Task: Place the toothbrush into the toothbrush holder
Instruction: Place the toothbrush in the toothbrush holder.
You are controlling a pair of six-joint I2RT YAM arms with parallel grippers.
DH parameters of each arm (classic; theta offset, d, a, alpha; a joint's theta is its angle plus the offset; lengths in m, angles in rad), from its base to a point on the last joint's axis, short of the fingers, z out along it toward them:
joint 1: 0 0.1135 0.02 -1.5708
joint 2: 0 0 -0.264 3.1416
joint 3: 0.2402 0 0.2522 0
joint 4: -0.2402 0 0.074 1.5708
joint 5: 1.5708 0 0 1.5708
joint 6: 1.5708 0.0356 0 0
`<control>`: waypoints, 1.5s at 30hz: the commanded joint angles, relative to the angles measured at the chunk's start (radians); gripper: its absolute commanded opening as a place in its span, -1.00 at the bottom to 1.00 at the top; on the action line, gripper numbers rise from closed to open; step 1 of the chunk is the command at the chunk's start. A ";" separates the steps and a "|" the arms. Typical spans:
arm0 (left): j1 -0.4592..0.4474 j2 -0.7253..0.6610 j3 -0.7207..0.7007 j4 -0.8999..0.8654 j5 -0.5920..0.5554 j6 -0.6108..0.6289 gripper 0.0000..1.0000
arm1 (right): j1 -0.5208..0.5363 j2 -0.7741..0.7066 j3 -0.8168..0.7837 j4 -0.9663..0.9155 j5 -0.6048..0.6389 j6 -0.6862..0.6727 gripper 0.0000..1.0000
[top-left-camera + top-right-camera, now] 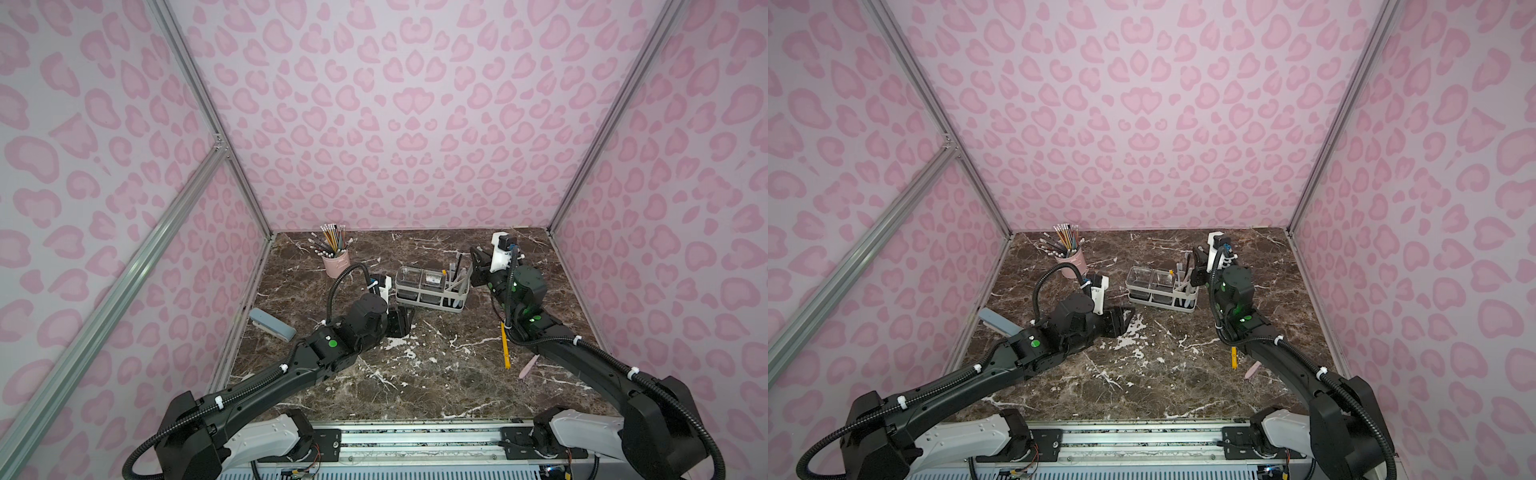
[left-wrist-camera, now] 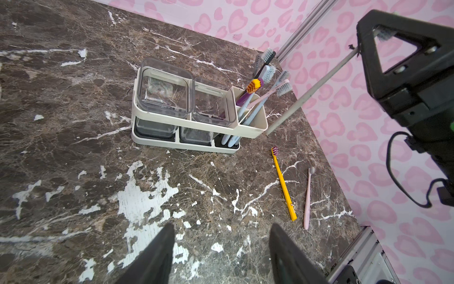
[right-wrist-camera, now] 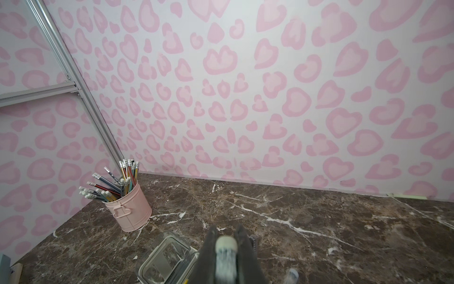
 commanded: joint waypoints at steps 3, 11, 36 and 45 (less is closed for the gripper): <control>0.000 -0.007 -0.017 0.057 -0.015 -0.005 0.26 | -0.004 0.037 0.039 0.083 0.009 -0.017 -1.00; 0.001 -0.008 -0.033 0.071 -0.017 -0.006 0.26 | -0.027 0.092 0.016 0.147 -0.004 -0.042 -1.00; 0.002 -0.001 -0.069 0.104 -0.027 -0.004 0.24 | -0.027 0.278 -0.152 0.487 -0.076 -0.078 -1.00; 0.001 -0.011 -0.083 0.116 -0.038 0.002 0.24 | -0.027 0.352 -0.182 0.586 -0.070 -0.089 -1.00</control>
